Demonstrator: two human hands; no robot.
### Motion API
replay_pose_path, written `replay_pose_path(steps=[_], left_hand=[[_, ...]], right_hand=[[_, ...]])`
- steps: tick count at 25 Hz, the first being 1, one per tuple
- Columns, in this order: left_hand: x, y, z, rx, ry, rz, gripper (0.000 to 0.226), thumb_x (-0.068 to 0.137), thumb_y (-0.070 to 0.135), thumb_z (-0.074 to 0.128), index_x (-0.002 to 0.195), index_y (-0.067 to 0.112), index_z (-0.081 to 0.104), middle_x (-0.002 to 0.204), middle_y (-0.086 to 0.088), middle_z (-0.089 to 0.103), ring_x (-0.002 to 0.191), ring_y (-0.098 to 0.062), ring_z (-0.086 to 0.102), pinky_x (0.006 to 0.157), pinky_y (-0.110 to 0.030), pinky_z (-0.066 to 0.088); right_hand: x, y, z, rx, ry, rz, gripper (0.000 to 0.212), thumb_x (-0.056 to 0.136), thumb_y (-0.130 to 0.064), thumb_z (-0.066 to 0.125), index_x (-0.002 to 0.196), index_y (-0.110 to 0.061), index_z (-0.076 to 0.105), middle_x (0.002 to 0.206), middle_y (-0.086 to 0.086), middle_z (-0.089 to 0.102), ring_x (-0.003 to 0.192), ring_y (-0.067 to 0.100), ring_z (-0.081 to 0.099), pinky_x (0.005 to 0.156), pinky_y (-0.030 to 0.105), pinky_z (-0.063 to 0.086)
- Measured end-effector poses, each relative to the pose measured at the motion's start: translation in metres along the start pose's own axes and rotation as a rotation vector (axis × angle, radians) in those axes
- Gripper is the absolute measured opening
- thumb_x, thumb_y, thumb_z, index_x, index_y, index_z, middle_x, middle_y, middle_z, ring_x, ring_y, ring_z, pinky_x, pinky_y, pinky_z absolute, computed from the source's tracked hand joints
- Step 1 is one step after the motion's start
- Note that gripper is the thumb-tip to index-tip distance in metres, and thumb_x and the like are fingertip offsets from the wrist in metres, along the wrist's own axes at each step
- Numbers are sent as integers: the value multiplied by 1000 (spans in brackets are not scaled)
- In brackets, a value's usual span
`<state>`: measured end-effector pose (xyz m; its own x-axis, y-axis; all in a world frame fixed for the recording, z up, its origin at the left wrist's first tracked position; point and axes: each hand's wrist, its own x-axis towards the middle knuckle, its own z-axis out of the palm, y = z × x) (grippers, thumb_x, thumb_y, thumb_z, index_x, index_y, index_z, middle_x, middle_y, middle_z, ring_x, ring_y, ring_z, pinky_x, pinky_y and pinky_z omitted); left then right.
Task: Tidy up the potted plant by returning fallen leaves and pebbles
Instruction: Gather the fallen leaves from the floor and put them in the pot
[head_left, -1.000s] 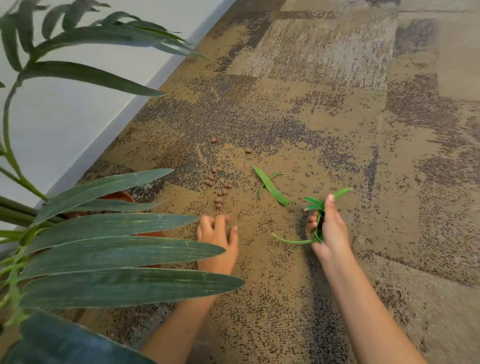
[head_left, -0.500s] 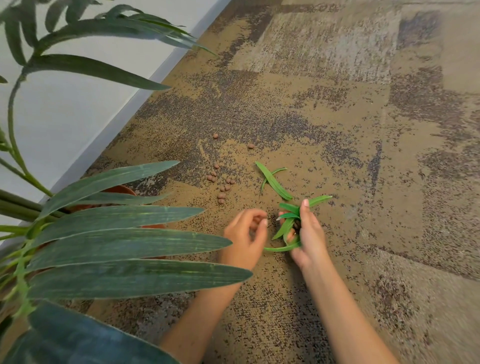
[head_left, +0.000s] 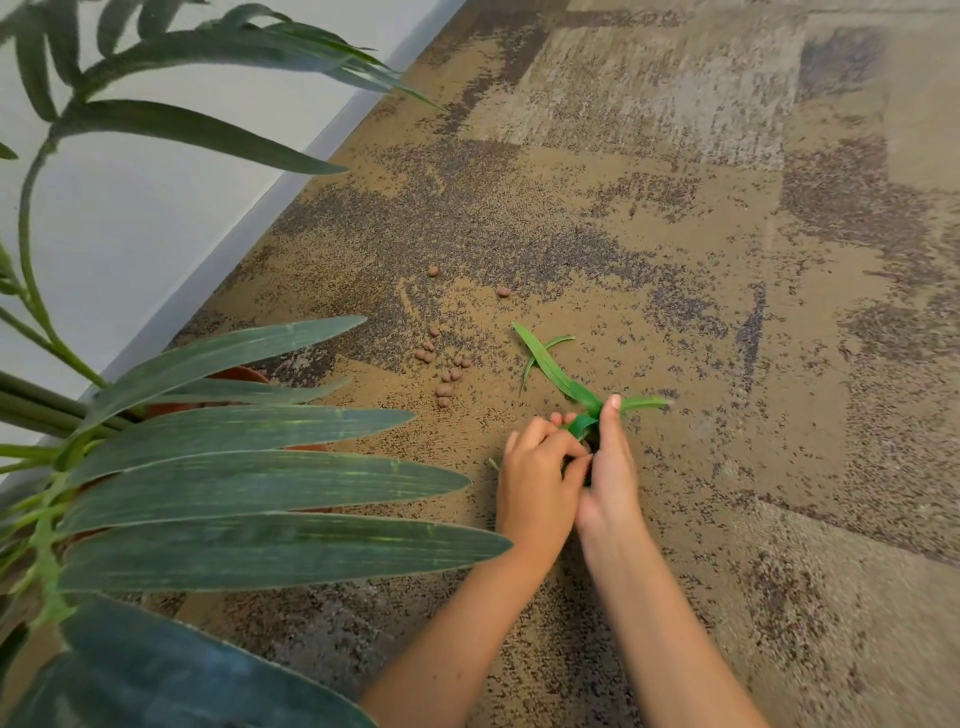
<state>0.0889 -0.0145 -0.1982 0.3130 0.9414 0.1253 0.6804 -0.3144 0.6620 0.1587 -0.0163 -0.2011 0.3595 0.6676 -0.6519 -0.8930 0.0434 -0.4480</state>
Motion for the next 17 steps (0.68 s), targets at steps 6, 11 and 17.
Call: replay_pose_path(steps=[6,11,17], left_hand=[[0,-2,0,-22,-130,189,19,87,12,59,100,11,73,94,-3,70,93,-20,63,81,-36,53],[21,-14,-9,-135,-83,243,27,92,24,49,108,11,67,91,3,66,69,-9,60,60,-27,54],[105,-34,8,263,-191,-210,49,91,50,45,122,12,48,121,-5,49,97,-16,53,68,-25,45]], right_hand=[[7,-11,2,-90,158,-74,29,91,-45,57,89,-16,60,66,-2,55,48,6,55,48,19,51],[20,-39,-11,-41,133,-71,34,90,-52,54,85,-19,50,57,-8,43,43,5,37,39,16,34],[28,-46,-20,-130,72,-10,36,87,-56,53,92,-20,50,55,-8,46,42,5,38,37,17,34]])
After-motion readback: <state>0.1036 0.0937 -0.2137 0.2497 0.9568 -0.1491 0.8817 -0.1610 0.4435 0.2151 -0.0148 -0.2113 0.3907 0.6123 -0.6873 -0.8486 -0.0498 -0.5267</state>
